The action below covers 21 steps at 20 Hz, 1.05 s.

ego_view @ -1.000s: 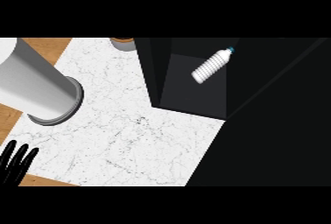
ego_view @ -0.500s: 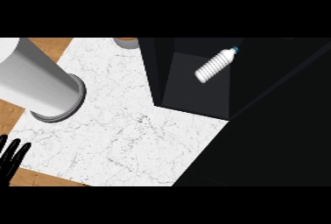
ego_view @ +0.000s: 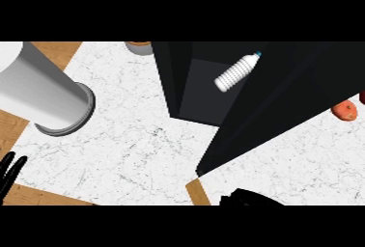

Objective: Pick up the bottled water, place it into the cabinet and close the cabinet

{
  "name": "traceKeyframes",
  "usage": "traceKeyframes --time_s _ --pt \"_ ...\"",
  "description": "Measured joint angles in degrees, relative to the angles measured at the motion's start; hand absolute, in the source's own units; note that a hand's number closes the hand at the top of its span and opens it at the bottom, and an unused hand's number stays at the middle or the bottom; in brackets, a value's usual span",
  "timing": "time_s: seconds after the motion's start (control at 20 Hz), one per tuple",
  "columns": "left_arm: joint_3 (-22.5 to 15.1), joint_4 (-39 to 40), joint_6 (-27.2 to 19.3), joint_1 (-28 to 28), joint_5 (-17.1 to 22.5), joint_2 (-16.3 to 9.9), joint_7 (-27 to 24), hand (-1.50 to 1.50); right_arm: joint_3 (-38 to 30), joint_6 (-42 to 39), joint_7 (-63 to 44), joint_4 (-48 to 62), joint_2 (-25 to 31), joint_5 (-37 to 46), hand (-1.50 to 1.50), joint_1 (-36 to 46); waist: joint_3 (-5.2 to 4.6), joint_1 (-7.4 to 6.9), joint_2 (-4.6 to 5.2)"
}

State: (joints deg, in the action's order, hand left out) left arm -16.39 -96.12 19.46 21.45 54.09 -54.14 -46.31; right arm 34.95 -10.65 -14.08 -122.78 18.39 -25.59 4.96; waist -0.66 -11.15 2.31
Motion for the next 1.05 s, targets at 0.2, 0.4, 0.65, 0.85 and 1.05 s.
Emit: traceKeyframes --time_s 0.2,0.4,0.65,0.85,1.05 --pt "0.57 0.62 0.10 0.49 0.77 0.18 0.40 -1.50 -6.44 4.15 -1.83 9.34 -4.22 -0.26 1.50 7.09 0.19 1.50 -0.30" --pt "1.32 1.09 0.91 1.56 1.52 -0.04 0.73 -1.50 -11.63 9.65 -2.85 21.22 -9.06 2.11 1.50 16.71 0.32 2.56 -0.76" --pt "2.44 2.20 1.90 1.47 2.62 0.10 1.51 -1.50 -16.63 11.64 -2.33 36.17 -12.38 3.56 1.50 28.41 0.65 4.29 -1.21" --pt "3.42 1.65 2.45 2.42 2.79 -0.26 1.94 -1.50 -16.86 9.90 -0.90 41.74 -13.23 3.80 1.50 31.25 1.08 5.51 -2.54" --pt "3.70 1.26 2.71 2.49 2.32 0.44 2.09 -1.50 -16.84 8.20 0.67 45.11 -13.87 3.86 1.50 32.86 1.19 6.39 -3.27"
